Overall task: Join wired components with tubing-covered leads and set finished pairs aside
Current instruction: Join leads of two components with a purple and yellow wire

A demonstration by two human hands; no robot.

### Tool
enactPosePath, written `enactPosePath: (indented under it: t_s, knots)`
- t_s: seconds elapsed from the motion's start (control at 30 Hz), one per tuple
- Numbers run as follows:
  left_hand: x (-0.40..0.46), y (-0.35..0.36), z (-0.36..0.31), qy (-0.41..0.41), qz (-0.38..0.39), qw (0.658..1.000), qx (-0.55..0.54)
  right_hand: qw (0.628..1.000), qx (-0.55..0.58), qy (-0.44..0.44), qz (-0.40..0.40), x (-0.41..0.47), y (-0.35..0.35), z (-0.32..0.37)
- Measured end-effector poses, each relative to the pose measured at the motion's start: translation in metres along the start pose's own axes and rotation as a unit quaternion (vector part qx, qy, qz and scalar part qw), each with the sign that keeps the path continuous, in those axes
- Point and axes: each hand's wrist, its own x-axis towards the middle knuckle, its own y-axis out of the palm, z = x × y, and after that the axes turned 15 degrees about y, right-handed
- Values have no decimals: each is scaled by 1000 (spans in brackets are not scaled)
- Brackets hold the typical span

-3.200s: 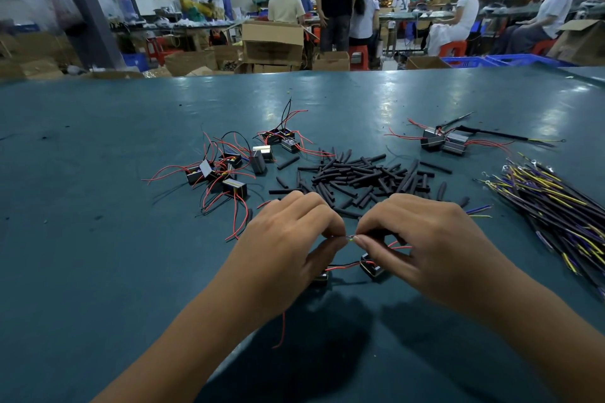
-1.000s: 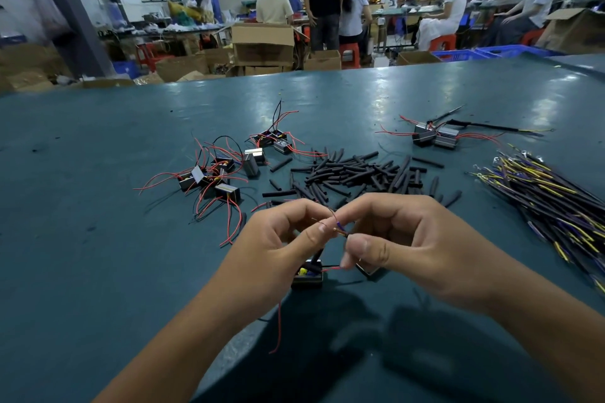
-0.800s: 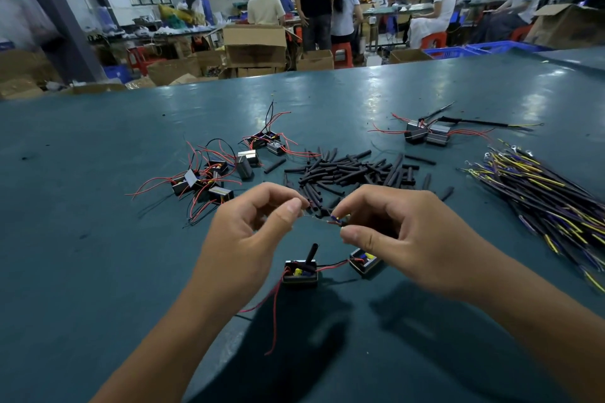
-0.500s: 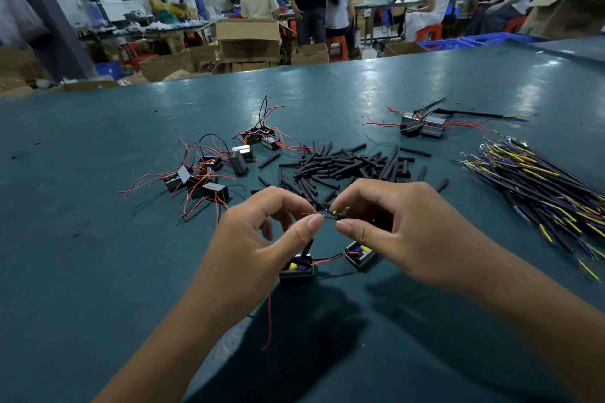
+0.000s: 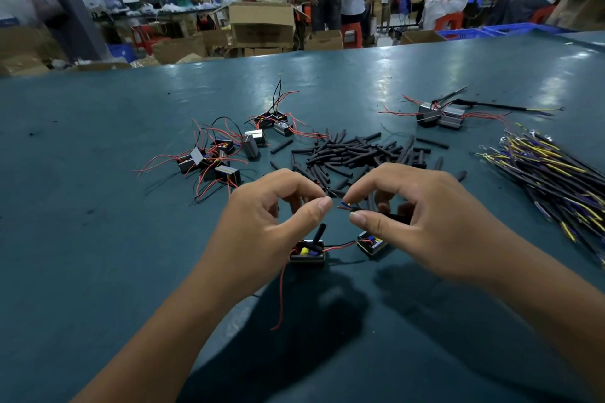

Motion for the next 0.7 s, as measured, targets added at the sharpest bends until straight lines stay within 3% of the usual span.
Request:
enactPosePath:
  t_s: [0.17, 0.3, 0.4, 0.5, 0.7]
  knots:
    - [2, -17, 23, -37, 5, 997, -65, 998, 54, 27, 28, 0, 0, -5]
    - [-5, -45, 53, -97, 238, 963, -78, 993, 61, 61, 82, 1, 0, -11]
    - [-10, -43, 61, -109, 292, 946, -84, 990, 33, 75, 117, 2, 4, -14]
    - [-10, -35, 62, -107, 284, 947, -103, 991, 27, 69, 114, 2, 5, -15]
    - [-13, -13, 61, -104, 187, 965, -151, 992, 38, 78, 97, 2, 9, -16]
